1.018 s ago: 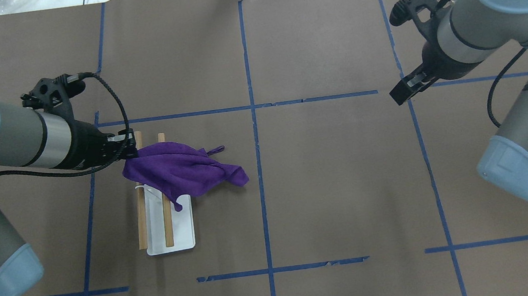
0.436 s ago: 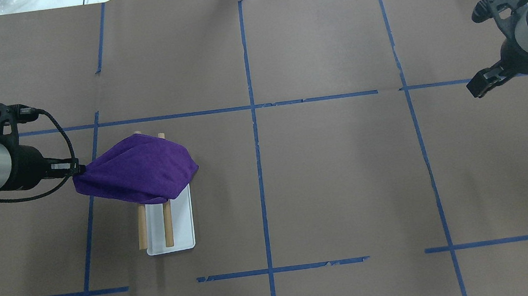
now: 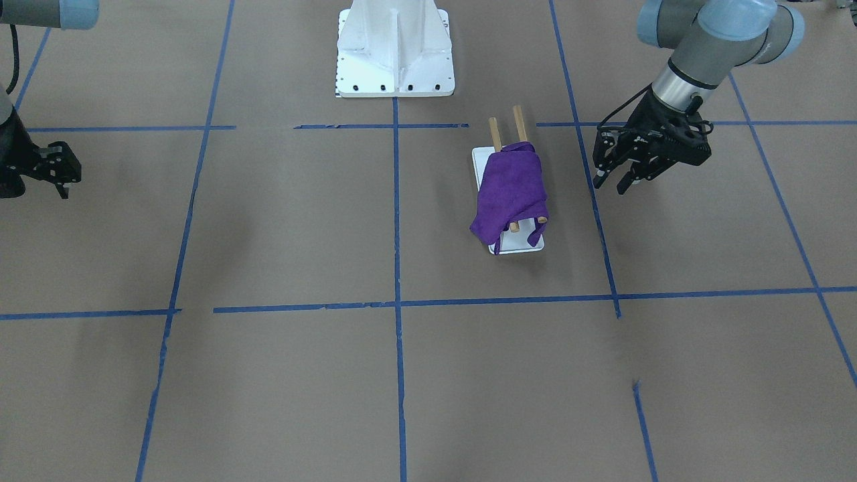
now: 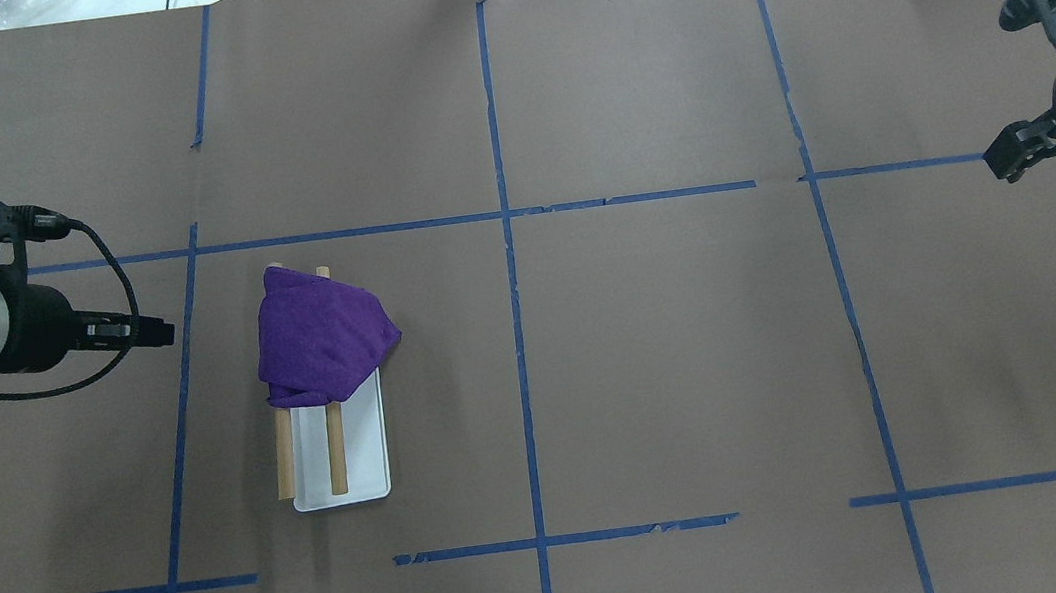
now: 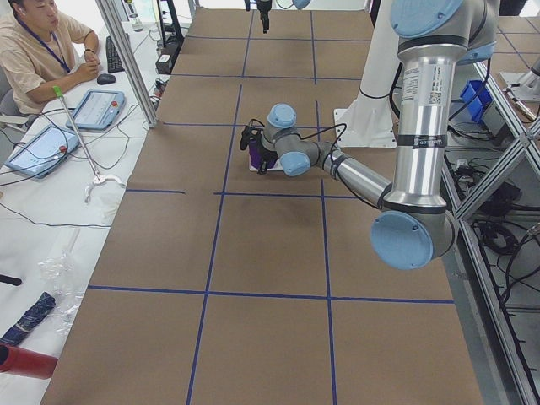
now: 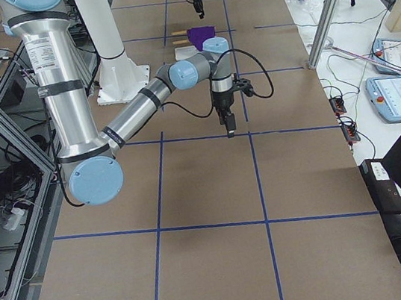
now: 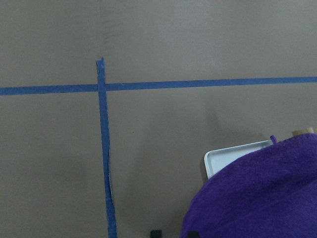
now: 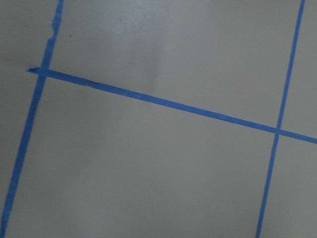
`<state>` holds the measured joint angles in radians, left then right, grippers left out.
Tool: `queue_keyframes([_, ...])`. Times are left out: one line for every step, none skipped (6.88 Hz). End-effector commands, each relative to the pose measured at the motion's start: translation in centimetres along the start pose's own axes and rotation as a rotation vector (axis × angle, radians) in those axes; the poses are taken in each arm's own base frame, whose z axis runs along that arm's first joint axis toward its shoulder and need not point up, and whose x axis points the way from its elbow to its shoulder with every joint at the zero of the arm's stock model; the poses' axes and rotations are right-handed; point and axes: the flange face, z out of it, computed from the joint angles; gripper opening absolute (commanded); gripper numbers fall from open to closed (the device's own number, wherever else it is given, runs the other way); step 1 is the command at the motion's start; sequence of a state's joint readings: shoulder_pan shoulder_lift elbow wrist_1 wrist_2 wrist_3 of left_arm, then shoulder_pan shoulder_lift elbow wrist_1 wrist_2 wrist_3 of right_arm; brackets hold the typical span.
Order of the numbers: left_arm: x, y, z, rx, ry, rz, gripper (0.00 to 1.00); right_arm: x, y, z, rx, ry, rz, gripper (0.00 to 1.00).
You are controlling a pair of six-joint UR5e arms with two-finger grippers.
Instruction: Hang towel on rack
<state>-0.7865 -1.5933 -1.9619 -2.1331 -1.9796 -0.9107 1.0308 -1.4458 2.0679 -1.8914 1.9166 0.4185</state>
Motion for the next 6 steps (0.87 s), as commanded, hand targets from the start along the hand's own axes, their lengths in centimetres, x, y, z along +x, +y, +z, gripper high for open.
queue_keyframes([-8.0, -3.5, -2.6, -0.057, -0.102, 0.200, 1.00, 6.9, 0.4, 1.6, -0.046, 0.025, -0.063, 1.00])
queue_keyframes([-14.4, -5.9, -6.1, -0.088, -0.180, 0.121, 1.00, 12.5, 1.0, 2.9, -0.093, -0.036, -0.078, 1.00])
queue_keyframes([-18.3, -5.4, -6.2, -0.192, -0.211, 0.016, 1.00, 17.5, 2.4, 4.7, -0.139, -0.188, -0.004, 1.00])
queue_keyframes([-22.8, -5.8, -8.5, -0.205, -0.251, 0.000, 1.00, 23.0, 4.5, 6.4, -0.156, -0.242, 0.044, 1.00])
queue_keyframes([-27.8, -5.5, -9.6, -0.243, -0.274, 0.065, 1.00, 27.4, 7.7, 8.2, -0.173, -0.255, 0.050, 1.00])
queue_keyframes([-32.1, -5.2, -11.7, -0.253, -0.280, 0.100, 1.00, 30.2, 10.5, 8.9, -0.179, -0.265, 0.114, 1.00])
